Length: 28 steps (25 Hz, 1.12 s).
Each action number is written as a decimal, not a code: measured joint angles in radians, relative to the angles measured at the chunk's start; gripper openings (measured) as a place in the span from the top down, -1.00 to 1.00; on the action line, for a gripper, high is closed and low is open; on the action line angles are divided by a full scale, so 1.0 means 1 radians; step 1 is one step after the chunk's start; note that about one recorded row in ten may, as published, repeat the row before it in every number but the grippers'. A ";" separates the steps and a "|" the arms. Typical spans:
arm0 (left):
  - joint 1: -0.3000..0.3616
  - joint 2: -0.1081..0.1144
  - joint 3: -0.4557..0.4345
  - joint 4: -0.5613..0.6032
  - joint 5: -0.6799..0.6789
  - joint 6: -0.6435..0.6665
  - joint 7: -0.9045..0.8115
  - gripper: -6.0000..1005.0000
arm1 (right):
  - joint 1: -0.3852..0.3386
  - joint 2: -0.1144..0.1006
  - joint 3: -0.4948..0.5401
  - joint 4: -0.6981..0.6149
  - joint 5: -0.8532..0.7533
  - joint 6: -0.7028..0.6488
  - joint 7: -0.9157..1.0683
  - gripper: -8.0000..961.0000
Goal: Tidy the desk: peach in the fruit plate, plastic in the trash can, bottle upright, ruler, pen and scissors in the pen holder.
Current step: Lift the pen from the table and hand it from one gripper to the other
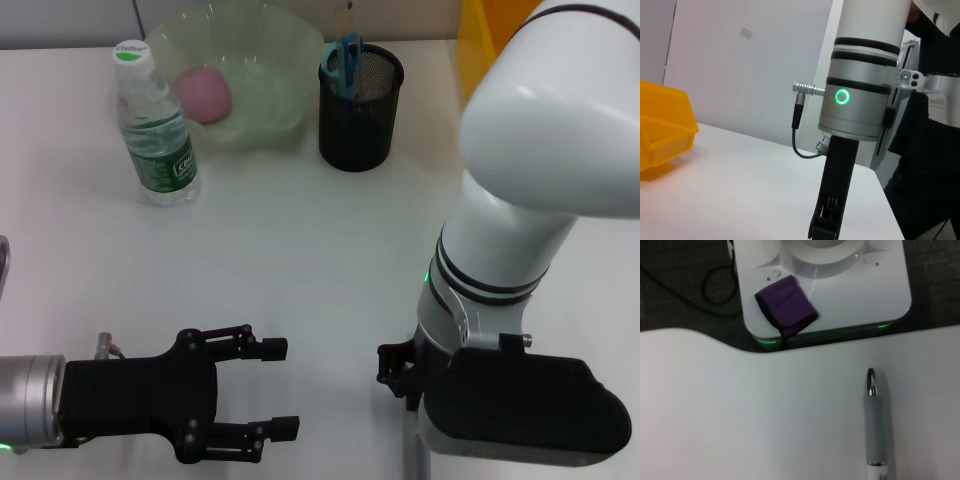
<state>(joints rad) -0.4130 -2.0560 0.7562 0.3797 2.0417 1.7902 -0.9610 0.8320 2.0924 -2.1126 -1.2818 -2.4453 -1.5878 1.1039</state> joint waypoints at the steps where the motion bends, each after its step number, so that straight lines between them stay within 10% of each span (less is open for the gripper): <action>1: -0.001 0.001 0.000 0.000 0.000 0.000 0.000 -0.57 | 0.000 0.000 0.000 0.000 0.000 0.000 0.000 0.71; 28: -0.005 0.020 -0.020 0.010 -0.009 0.026 -0.009 -0.56 | -0.093 -0.007 0.617 -0.022 0.101 -0.230 0.185 0.71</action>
<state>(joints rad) -0.4178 -2.0360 0.7358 0.3896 2.0323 1.8159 -0.9695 0.7393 2.0853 -1.4959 -1.3037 -2.3439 -1.8181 1.2889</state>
